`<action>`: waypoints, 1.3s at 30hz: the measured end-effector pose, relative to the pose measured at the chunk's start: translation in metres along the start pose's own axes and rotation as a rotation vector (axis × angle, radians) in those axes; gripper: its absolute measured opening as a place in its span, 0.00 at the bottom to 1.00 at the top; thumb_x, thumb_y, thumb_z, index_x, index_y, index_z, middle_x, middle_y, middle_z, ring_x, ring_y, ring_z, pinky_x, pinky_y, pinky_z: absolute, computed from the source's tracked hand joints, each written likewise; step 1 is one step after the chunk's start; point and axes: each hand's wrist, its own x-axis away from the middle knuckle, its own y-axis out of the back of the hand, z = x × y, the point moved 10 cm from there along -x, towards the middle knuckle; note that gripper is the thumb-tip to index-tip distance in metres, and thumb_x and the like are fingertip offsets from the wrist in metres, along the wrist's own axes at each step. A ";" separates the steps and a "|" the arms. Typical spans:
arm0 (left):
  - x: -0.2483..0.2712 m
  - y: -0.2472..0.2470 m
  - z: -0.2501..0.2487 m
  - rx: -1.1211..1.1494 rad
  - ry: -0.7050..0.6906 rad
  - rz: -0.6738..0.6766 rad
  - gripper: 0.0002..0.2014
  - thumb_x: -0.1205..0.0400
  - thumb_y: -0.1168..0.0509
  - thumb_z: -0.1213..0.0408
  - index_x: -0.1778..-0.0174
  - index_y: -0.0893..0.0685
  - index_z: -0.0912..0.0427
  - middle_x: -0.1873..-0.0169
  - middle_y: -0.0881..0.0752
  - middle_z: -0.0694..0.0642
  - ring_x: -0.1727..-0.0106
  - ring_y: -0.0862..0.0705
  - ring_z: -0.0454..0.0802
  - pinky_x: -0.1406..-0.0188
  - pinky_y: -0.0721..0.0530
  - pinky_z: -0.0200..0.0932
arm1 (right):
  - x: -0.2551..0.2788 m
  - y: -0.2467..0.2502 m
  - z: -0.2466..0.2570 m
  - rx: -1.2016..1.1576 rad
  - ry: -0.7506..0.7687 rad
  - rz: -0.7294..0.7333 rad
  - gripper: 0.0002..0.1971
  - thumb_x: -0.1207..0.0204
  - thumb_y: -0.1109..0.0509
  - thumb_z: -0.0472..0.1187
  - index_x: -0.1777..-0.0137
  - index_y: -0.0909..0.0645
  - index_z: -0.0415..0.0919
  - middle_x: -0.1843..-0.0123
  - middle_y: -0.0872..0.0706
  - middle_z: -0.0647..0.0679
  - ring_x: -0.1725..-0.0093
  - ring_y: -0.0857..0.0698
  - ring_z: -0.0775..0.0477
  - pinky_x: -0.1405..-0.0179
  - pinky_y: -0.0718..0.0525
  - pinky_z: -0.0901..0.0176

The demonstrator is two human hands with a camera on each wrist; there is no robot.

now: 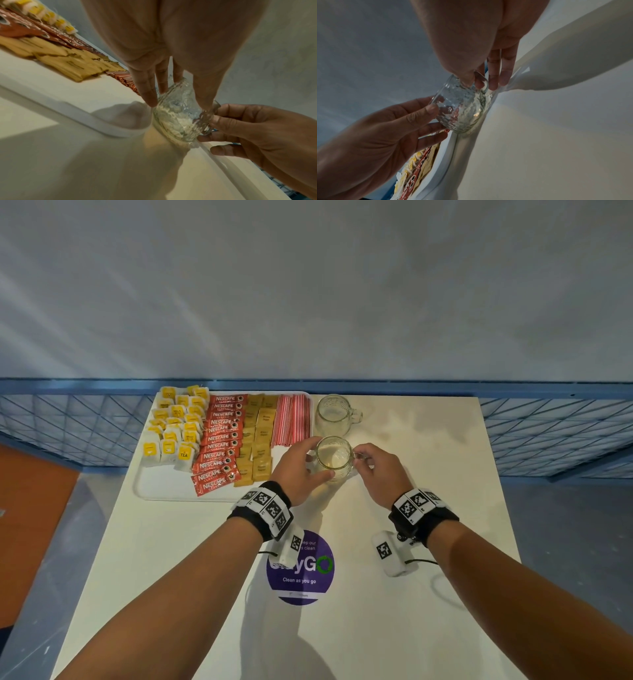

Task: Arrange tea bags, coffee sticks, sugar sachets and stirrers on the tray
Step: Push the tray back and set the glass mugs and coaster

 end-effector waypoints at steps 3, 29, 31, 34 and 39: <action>-0.001 -0.001 -0.001 -0.002 -0.007 -0.001 0.36 0.26 0.20 0.55 0.23 0.26 0.47 0.33 0.19 0.49 0.38 0.18 0.46 0.43 0.11 0.51 | 0.000 0.000 0.000 0.002 -0.003 0.003 0.11 0.15 0.31 0.38 0.35 0.15 0.42 0.44 0.08 0.46 0.46 0.11 0.45 0.49 0.18 0.59; -0.059 0.034 -0.027 0.091 0.026 0.046 0.25 0.13 0.35 0.58 0.19 0.27 0.51 0.24 0.20 0.51 0.31 0.18 0.47 0.31 0.19 0.50 | -0.062 0.012 0.026 0.048 0.057 0.055 0.24 0.13 0.35 0.47 0.17 0.28 0.50 0.12 0.34 0.51 0.16 0.29 0.46 0.17 0.30 0.48; -0.061 0.032 -0.028 0.127 0.016 0.059 0.22 0.14 0.35 0.59 0.22 0.23 0.49 0.29 0.17 0.46 0.35 0.16 0.43 0.35 0.16 0.47 | -0.062 0.009 0.026 0.070 0.070 0.063 0.25 0.12 0.35 0.47 0.16 0.29 0.49 0.12 0.33 0.50 0.16 0.29 0.45 0.17 0.30 0.48; -0.061 0.031 -0.025 0.137 0.026 0.046 0.22 0.14 0.34 0.60 0.22 0.23 0.50 0.30 0.18 0.43 0.37 0.17 0.41 0.48 0.21 0.31 | -0.062 0.008 0.024 0.091 0.085 0.067 0.26 0.12 0.35 0.49 0.15 0.30 0.48 0.13 0.31 0.50 0.17 0.28 0.46 0.18 0.29 0.50; -0.059 0.032 -0.019 0.152 0.022 0.014 0.22 0.14 0.33 0.61 0.22 0.23 0.51 0.28 0.19 0.44 0.37 0.17 0.40 0.45 0.21 0.32 | -0.056 0.006 0.025 0.078 0.094 0.072 0.28 0.13 0.34 0.49 0.15 0.31 0.48 0.13 0.32 0.51 0.16 0.30 0.48 0.17 0.30 0.51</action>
